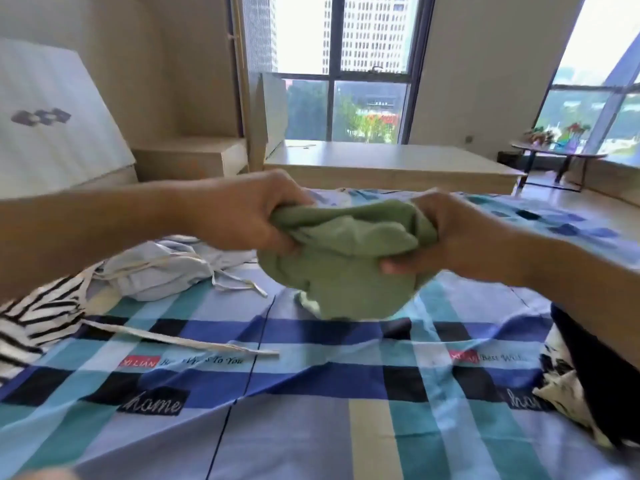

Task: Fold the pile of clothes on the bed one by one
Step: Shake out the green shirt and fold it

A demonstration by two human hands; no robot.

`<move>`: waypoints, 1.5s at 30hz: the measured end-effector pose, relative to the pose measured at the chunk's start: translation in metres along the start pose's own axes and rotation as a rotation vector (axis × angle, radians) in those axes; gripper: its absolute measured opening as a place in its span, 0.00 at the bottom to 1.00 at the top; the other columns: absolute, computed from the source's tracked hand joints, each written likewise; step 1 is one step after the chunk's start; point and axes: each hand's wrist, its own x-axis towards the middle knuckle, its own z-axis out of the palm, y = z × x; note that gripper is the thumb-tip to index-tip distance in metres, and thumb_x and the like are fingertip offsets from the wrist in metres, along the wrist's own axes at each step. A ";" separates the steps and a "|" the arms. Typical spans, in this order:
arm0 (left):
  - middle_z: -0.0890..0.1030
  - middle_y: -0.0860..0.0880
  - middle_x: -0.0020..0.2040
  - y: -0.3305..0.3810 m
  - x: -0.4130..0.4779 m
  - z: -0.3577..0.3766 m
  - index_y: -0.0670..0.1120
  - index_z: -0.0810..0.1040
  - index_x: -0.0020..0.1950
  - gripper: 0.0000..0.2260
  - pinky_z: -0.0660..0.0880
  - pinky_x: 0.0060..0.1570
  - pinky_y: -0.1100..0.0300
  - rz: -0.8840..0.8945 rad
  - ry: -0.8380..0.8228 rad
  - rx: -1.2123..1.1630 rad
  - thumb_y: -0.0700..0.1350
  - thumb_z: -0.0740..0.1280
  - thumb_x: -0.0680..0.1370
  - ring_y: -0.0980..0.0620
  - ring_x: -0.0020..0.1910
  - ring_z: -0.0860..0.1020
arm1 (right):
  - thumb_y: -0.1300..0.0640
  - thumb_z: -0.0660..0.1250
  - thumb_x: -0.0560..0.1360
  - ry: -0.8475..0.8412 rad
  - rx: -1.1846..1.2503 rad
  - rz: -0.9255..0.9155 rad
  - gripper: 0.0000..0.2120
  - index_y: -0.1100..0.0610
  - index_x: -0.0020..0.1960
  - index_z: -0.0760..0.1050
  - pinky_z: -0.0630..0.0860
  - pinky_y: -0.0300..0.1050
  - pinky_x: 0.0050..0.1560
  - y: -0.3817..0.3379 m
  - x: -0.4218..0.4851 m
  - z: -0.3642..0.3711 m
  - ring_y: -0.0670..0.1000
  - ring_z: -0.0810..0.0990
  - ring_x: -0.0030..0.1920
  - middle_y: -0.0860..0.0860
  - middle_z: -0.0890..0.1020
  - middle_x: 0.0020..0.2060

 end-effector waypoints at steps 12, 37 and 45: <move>0.81 0.42 0.41 -0.038 -0.022 0.140 0.45 0.80 0.47 0.09 0.78 0.40 0.51 -0.303 -0.353 -0.293 0.41 0.68 0.67 0.54 0.38 0.78 | 0.70 0.76 0.69 -0.436 0.158 0.449 0.18 0.54 0.53 0.76 0.81 0.46 0.51 0.068 -0.026 0.080 0.47 0.82 0.49 0.48 0.82 0.48; 0.44 0.53 0.83 -0.120 0.058 0.307 0.54 0.47 0.83 0.37 0.45 0.79 0.48 -0.463 0.027 0.105 0.58 0.62 0.79 0.51 0.81 0.43 | 0.30 0.50 0.76 -0.024 -0.526 0.515 0.38 0.41 0.81 0.46 0.29 0.61 0.75 0.237 0.016 0.174 0.52 0.34 0.80 0.50 0.40 0.81; 0.83 0.52 0.42 -0.108 0.062 0.295 0.51 0.81 0.46 0.10 0.74 0.38 0.54 -0.246 0.349 0.488 0.42 0.63 0.70 0.46 0.40 0.80 | 0.59 0.63 0.68 0.239 -0.764 0.180 0.21 0.47 0.60 0.78 0.54 0.64 0.76 0.216 -0.018 0.177 0.50 0.74 0.66 0.45 0.81 0.59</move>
